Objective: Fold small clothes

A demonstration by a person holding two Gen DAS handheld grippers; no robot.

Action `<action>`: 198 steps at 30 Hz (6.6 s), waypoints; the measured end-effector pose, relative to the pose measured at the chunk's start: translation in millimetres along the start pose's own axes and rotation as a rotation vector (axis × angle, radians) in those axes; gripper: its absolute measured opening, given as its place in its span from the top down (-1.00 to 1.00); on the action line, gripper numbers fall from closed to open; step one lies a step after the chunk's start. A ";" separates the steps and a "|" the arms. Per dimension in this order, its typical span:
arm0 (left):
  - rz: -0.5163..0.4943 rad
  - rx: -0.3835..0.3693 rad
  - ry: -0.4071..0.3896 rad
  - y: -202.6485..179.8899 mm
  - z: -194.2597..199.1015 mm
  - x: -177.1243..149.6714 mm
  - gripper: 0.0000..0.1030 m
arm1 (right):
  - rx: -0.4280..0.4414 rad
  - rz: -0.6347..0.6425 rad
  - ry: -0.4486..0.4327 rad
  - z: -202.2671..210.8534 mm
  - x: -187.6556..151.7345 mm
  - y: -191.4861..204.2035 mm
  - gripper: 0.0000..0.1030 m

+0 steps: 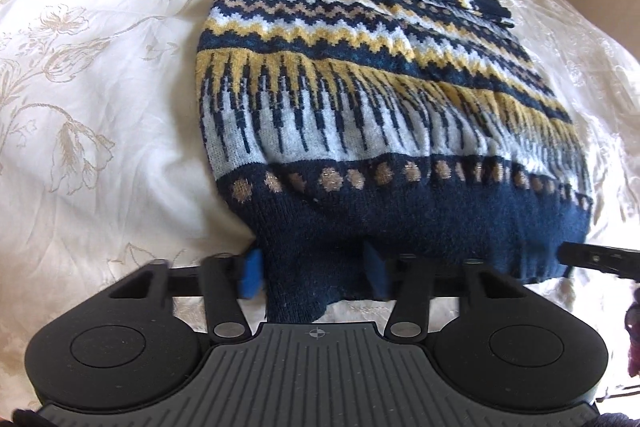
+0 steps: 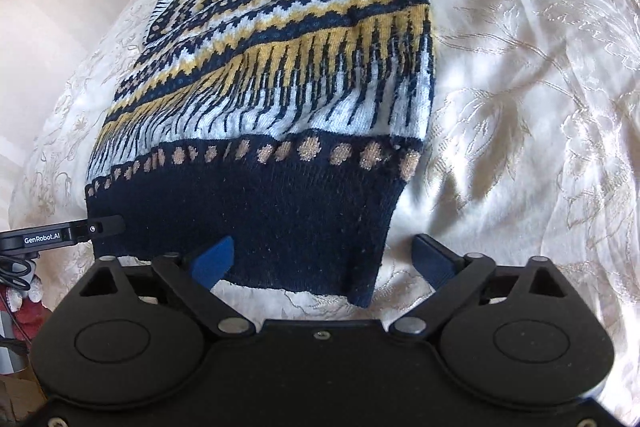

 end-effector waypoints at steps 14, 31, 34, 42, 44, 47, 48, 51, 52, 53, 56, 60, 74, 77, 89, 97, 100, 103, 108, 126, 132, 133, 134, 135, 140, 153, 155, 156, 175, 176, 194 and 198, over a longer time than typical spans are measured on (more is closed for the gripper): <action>0.112 -0.166 -0.116 -1.7 75.3 41.2 0.80 | 0.206 -0.113 -0.054 61.7 27.3 5.8 0.75; 0.076 -0.228 -0.362 6.5 109.4 232.9 0.87 | 0.226 -0.116 -0.372 108.5 230.9 28.9 0.75; 0.085 -0.226 -0.367 15.6 96.8 264.7 0.87 | 0.202 -0.123 -0.386 96.1 263.8 28.6 0.75; 0.109 -0.179 -0.329 41.0 46.6 333.3 0.87 | 0.120 -0.204 -0.328 38.8 332.4 13.6 0.74; 0.110 -0.163 -0.314 47.5 35.2 344.8 0.87 | 0.092 -0.218 -0.303 22.2 343.6 8.0 0.74; 0.091 -0.137 -0.285 53.6 19.6 356.4 0.86 | 0.055 -0.234 -0.271 1.7 357.5 1.9 0.74; 0.087 -0.131 -0.271 56.1 13.9 359.2 0.86 | 0.039 -0.238 -0.266 -2.7 360.6 -0.6 0.73; 0.067 -0.143 -0.217 61.2 -2.2 358.8 0.75 | -0.009 -0.260 -0.255 -14.2 368.8 -9.4 0.61; 0.053 -0.148 -0.194 61.6 -7.9 356.8 0.60 | -0.032 -0.265 -0.258 -16.3 370.6 -12.4 0.60; 0.036 -0.149 -0.174 61.2 -12.8 353.8 0.39 | -0.048 -0.266 -0.259 -17.4 371.1 -14.4 0.53; -0.037 -0.146 -0.136 55.2 -27.2 344.5 0.28 | -0.087 -0.257 -0.294 -13.3 369.8 -18.9 0.00; -0.096 -0.133 -0.067 44.7 -47.1 336.6 0.20 | -0.112 -0.219 -0.292 -8.9 363.8 -22.2 -0.05; -0.081 -0.054 -0.035 30.3 -70.0 338.8 0.73 | -0.162 0.074 -0.123 -51.4 378.7 -17.8 -0.10; -0.073 -0.023 -0.069 25.3 -64.5 333.9 0.86 | -0.146 0.097 -0.116 -61.2 378.6 -17.2 -0.08; -0.056 0.049 -0.278 26.5 7.5 333.0 0.89 | -0.090 0.251 -0.251 -1.0 383.7 24.1 0.80; -0.121 0.162 -0.129 38.0 -67.6 370.1 0.84 | -0.192 0.195 -0.106 -75.5 419.9 -4.4 0.79; -0.098 0.169 -0.089 42.7 -82.9 370.6 0.75 | -0.227 0.201 -0.088 -86.7 418.0 -8.4 0.76; -0.046 0.172 -0.090 51.6 -80.8 370.0 0.41 | -0.237 0.197 -0.098 -83.1 416.2 -11.9 0.47; 0.030 0.096 -0.089 57.9 -56.7 366.4 0.18 | -0.255 0.172 -0.134 -63.8 415.8 -16.8 -0.26; -0.059 0.152 0.023 31.0 -44.0 248.1 -0.29 | -0.263 0.489 -0.057 -54.5 303.1 77.6 -0.75; 0.059 0.203 0.086 84.3 -47.9 227.7 -0.44 | -0.442 0.390 0.030 -58.4 288.6 13.9 -0.75; 0.079 0.200 0.089 88.8 -45.9 227.0 -0.44 | -0.454 0.344 0.037 -55.2 289.5 1.5 -0.75; 0.087 0.202 0.090 89.6 -42.6 226.7 -0.43 | -0.448 0.286 0.039 -49.5 289.7 -11.0 -0.75; 0.090 0.206 0.089 89.4 -39.1 227.4 -0.42 | -0.428 0.231 0.032 -43.6 290.9 -20.3 -0.75; 0.141 0.144 0.021 68.8 -11.2 233.7 -0.41 | -0.231 0.046 -0.068 -10.0 299.4 -46.8 -0.81; 0.043 0.038 -0.041 -33.0 -9.0 278.3 -0.52 | 0.048 -0.046 -0.069 -10.7 314.3 -46.6 -0.99; 0.023 0.047 -0.048 -43.4 -12.9 285.0 -0.56 | 0.076 -0.048 -0.060 -13.2 314.9 -46.4 -0.99; 0.018 0.051 -0.050 -47.4 -14.7 288.1 -0.57 | 0.088 -0.050 -0.054 -14.7 315.5 -46.8 -0.99; 0.007 0.164 0.067 -44.7 -99.6 333.3 -0.62 | 0.261 -0.061 0.040 -45.1 331.1 -60.6 -1.00; 0.003 0.170 0.073 -44.1 -104.2 334.5 -0.72 | 0.269 -0.059 0.045 -46.9 332.2 -60.8 -1.00; -0.036 0.213 0.102 -47.4 -124.7 335.0 -1.00 | 0.426 -0.089 0.077 -77.6 365.9 -44.0 -1.00; -0.038 0.192 0.126 -45.7 -120.9 338.8 -0.99 | 0.432 -0.109 0.066 -73.9 364.1 -44.6 -1.00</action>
Point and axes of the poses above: each gripper's, at about its wrist camera, not at the fingertips, and z roughly against the way its jaws point, y to its left, x to its top, the point moved 7 cm from there along -z, roughly the way its jaws point, and after that the axes turned 10 degrees about y, right-handed, at the moved point
